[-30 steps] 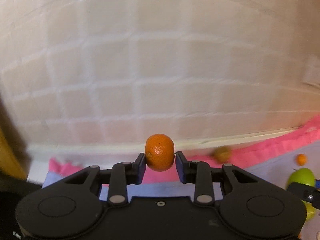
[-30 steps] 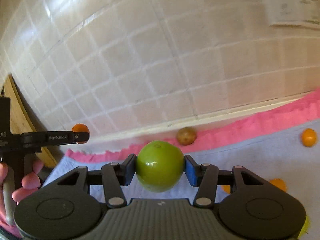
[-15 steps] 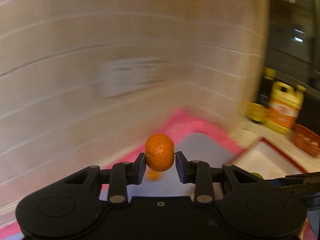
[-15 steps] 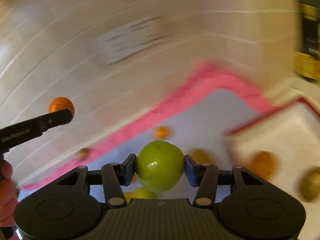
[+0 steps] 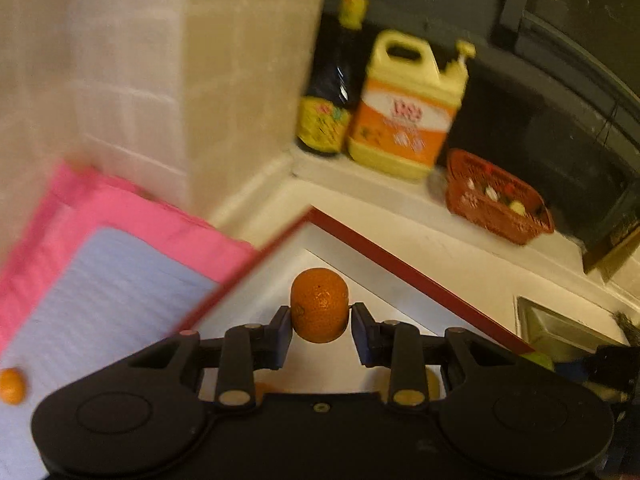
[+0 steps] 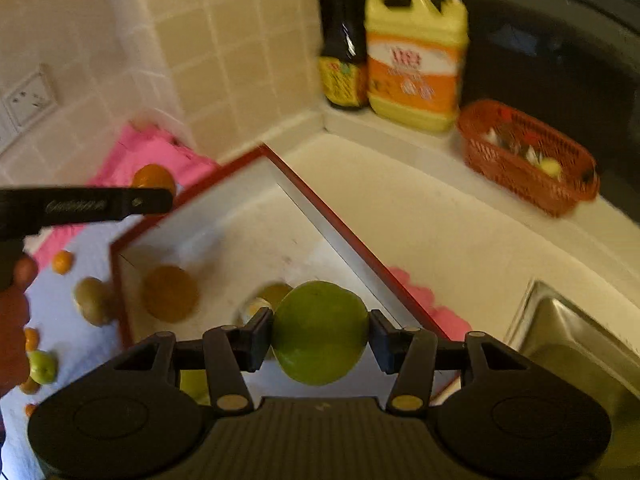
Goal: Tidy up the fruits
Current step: 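Carry the tangerine and green apple into the red box and release both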
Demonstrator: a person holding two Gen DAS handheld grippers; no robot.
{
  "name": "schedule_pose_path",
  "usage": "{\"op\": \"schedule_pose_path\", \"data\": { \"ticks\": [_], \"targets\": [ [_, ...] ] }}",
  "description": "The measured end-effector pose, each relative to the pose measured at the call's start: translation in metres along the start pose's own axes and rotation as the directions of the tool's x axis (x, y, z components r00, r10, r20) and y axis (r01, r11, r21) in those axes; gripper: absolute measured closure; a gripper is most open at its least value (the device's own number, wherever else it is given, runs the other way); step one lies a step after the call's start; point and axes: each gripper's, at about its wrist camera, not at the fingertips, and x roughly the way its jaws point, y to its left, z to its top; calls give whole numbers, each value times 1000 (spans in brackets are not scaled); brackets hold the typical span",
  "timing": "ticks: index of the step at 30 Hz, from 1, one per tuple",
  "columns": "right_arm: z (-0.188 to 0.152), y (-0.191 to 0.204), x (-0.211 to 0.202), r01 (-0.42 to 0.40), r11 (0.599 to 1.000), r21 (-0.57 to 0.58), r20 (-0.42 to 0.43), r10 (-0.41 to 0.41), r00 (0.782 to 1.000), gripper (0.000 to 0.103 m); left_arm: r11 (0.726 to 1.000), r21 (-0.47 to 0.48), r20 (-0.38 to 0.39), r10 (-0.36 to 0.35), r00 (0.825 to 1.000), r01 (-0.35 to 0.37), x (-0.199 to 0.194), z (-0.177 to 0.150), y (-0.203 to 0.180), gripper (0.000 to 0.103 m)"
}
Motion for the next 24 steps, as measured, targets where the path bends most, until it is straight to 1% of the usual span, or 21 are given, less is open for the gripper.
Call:
{"op": "schedule_pose_path", "data": {
  "ticks": [2, 3, 4, 5, 6, 8, 10, 17, 22, 24],
  "targets": [
    [-3, 0, 11, 6, 1000, -24, -38, -7, 999, 50, 1000, -1, -38, -21, 999, 21, 22, 2, -4, 65],
    [-7, 2, 17, 8, 999, -42, -64, -10, 998, 50, 999, 0, -55, -44, 998, 44, 28, 0, -5, 65],
    [-9, 6, 21, 4, 998, -58, -85, -9, 996, 50, 998, -3, -61, -65, 996, 65, 34, -2, -6, 65],
    [-9, 8, 26, -4, 998, -70, -101, -3, 995, 50, 998, 2, -57, -70, 996, 70, 38, -3, -7, 64],
    [-11, 10, 31, -13, 997, -81, -118, 3, 993, 50, 998, 15, -59, -55, 997, 56, 43, -5, -10, 64],
    [-12, 9, 38, -32, 995, -99, -144, 17, 989, 50, 1000, 26, -86, -13, 996, 15, 56, -5, -12, 64],
    [-13, 11, 44, -44, 993, -112, -162, 26, 986, 50, 1000, 2, -119, 5, 993, -5, 65, -5, -7, 65],
    [-10, 8, 55, -72, 991, -111, -184, 50, 982, 50, 1000, -20, -157, 2, 988, -6, 82, -5, -3, 64],
    [-9, 9, 61, -88, 990, -114, -205, 63, 977, 50, 1000, -29, -201, 5, 980, -10, 91, -9, -6, 64],
    [-9, 11, 63, -92, 988, -124, -216, 64, 974, 50, 999, -35, -199, 3, 980, -10, 90, -10, -5, 62]
  ]
}}
